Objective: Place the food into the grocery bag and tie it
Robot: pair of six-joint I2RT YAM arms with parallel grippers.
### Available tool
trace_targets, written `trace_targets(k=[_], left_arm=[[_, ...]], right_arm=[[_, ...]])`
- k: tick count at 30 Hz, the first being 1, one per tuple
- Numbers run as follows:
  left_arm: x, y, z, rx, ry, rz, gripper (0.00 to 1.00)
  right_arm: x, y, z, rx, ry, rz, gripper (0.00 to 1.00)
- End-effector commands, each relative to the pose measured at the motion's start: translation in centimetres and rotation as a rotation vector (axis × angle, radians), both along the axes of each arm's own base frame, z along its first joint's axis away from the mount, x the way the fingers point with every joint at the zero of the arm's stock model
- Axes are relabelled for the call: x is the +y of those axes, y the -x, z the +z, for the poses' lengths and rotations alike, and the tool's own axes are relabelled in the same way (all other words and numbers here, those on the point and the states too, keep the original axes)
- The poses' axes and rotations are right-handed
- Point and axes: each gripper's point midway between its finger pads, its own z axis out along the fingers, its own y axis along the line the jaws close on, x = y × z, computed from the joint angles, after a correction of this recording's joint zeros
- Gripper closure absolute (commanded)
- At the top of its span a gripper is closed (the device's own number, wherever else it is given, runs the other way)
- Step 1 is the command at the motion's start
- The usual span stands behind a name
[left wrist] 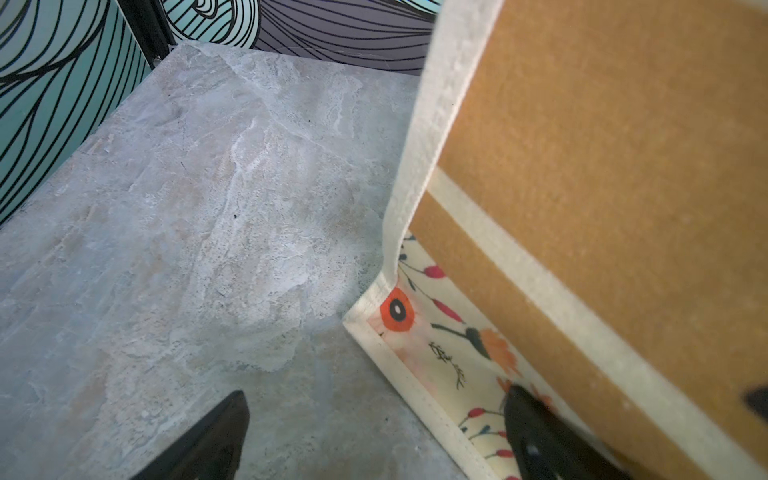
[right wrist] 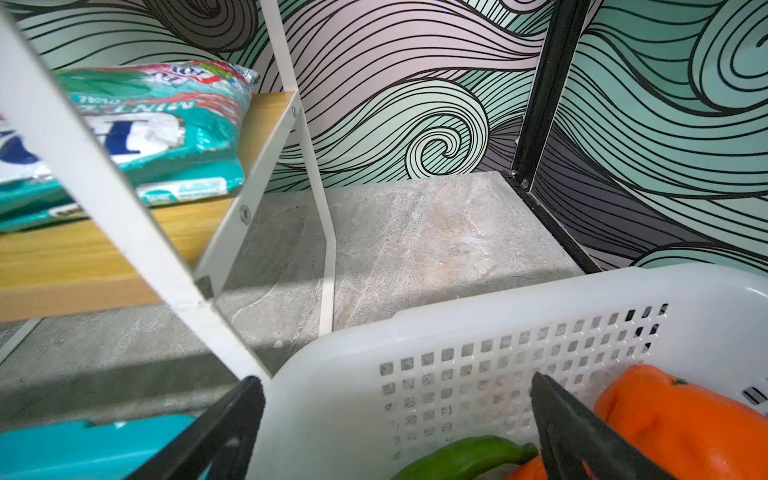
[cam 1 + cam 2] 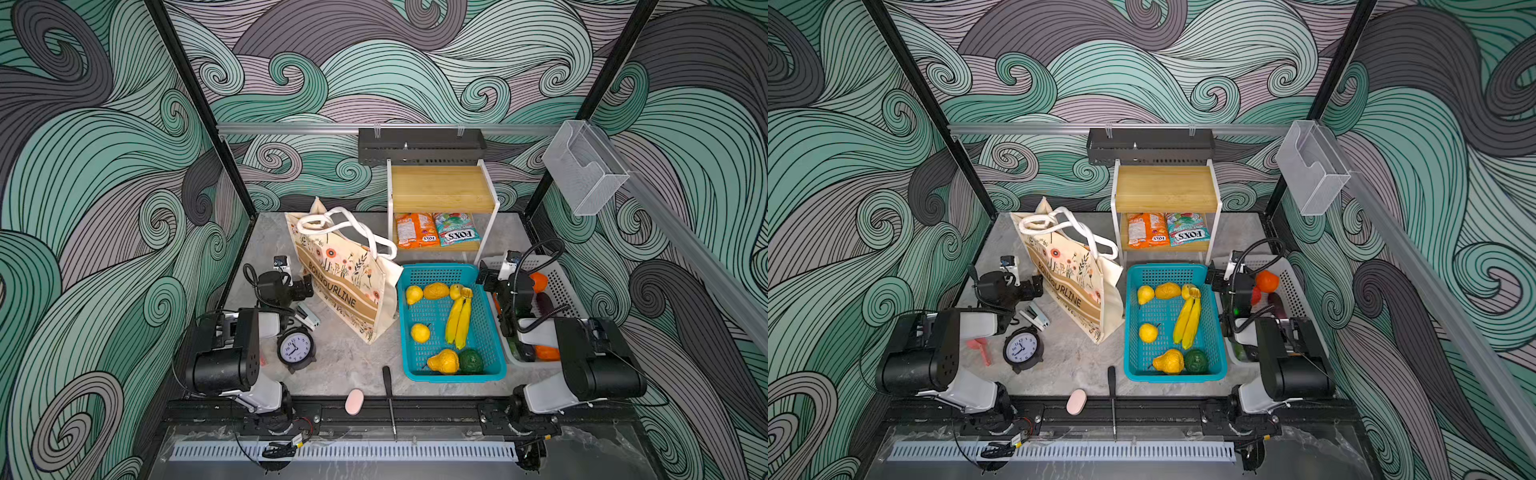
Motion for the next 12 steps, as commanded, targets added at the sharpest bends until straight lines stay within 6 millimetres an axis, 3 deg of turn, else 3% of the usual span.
trace_targets(k=[1,12], left_arm=[[-0.13,-0.68,1.11,-0.031,-0.021,-0.006,0.01],[-0.17,-0.67,1.16,-0.033,-0.023,-0.007,0.01]], right_arm=[[0.13,0.82,-3.21,0.124,0.044,0.013,0.00],[0.10,0.90,-3.26,0.126,0.037,0.019,0.00]])
